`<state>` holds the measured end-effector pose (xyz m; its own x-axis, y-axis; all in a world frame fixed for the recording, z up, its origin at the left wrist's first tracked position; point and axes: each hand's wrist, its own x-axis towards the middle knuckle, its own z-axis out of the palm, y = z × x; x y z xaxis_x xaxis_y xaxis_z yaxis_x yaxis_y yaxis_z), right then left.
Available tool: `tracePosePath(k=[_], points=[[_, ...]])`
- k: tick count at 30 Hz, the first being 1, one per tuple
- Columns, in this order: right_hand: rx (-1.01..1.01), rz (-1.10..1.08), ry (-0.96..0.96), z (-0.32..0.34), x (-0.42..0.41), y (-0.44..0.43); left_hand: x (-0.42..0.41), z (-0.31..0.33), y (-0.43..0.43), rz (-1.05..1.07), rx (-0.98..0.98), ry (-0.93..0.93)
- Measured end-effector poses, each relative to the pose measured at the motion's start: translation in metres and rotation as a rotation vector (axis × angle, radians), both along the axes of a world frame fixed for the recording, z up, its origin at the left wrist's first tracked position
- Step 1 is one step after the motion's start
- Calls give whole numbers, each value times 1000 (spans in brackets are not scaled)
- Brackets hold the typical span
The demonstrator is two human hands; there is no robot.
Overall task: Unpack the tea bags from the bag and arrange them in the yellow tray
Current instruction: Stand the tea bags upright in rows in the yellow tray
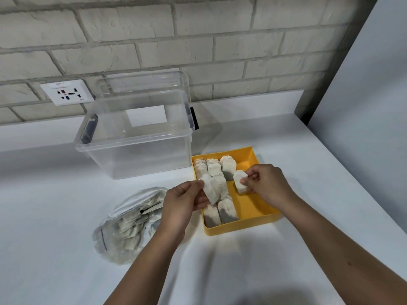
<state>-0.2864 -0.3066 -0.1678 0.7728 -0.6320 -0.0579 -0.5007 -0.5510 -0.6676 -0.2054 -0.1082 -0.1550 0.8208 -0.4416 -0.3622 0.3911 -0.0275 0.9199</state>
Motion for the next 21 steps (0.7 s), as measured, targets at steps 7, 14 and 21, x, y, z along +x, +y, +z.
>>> tracePosePath(k=[7,14,21], points=[[-122,-11,86,-29,41,-4,2,-8,0,-3,15,-12],[27,-137,-61,-37,58,-8,5,-11,0,-19,12,-5],[44,-91,-98,-34,61,-8,6,-13,1,-30,12,2]])
